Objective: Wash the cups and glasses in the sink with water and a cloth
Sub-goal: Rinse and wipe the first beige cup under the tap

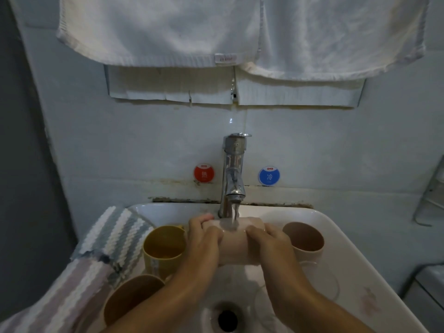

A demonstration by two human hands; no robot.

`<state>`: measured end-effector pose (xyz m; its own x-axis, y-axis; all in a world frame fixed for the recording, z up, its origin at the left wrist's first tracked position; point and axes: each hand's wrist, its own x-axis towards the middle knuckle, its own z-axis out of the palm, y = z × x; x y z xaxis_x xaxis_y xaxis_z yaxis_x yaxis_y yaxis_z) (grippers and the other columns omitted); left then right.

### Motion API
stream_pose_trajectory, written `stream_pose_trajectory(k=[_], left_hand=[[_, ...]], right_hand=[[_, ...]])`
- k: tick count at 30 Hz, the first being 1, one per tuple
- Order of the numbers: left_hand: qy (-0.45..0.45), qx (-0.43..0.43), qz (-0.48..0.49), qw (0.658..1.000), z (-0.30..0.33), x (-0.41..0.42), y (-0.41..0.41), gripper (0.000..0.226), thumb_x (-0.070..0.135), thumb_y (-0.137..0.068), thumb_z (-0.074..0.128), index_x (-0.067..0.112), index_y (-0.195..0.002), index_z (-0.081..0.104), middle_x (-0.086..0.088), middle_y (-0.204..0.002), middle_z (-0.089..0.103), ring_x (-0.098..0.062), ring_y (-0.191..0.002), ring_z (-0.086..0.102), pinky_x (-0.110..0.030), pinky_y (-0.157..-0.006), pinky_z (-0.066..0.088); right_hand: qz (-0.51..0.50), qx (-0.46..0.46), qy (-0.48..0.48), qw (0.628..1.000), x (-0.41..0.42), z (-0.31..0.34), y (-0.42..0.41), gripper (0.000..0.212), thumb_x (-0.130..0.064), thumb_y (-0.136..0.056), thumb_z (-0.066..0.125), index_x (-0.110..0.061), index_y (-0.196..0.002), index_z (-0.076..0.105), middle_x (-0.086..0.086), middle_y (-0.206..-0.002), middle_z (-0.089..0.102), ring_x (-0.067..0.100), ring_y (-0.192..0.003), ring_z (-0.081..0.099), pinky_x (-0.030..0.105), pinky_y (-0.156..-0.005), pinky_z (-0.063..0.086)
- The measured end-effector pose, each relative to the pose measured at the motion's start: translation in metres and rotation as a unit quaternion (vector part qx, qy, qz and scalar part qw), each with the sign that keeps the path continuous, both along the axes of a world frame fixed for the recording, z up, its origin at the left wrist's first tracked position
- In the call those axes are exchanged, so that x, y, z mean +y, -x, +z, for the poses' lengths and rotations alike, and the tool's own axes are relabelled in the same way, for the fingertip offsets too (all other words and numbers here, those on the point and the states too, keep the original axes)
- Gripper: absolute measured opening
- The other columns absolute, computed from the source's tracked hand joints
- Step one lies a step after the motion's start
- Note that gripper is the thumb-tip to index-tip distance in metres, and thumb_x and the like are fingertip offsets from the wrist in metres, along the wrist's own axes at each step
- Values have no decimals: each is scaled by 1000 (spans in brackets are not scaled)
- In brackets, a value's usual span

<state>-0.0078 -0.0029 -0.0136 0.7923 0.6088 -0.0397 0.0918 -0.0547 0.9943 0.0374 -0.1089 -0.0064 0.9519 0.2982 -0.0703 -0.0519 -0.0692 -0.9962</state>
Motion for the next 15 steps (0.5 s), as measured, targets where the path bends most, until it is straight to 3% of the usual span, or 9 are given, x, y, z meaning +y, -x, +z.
stream_pose_trajectory(k=[2,5,12,15], left_hand=[[-14,-6,-4,1000,-2,0,2,34,21,-100,40,36,-130,39,-7,-125,36,-23,-99,49,-50,-89,55],[-25,-14,-3,1000,-2,0,2,33,20,-99,41,39,-126,37,-5,-120,36,-19,-95,48,-51,-89,54],[-49,-29,-59,997,-5,-2,10,48,29,-94,59,41,-130,29,3,-119,39,-12,-96,52,-23,-69,48],[-51,-28,-47,997,-3,-2,8,41,24,-97,53,42,-125,30,2,-117,37,-13,-95,50,-28,-73,51]], right_hand=[[-14,-5,-2,1000,2,0,-3,18,-18,-98,53,-23,-80,51,3,-89,55,11,-75,49,24,-59,35],[-15,-12,0,1000,0,-3,0,2,-22,-96,54,-21,-97,56,2,-97,57,12,-83,52,26,-62,38],[16,-14,-14,1000,-4,-1,6,36,-29,-79,75,-18,-111,61,2,-101,68,16,-91,65,27,-69,49],[-8,-6,-1,1000,-1,-4,3,18,-29,-91,63,-24,-106,56,-2,-99,59,12,-89,56,29,-70,42]])
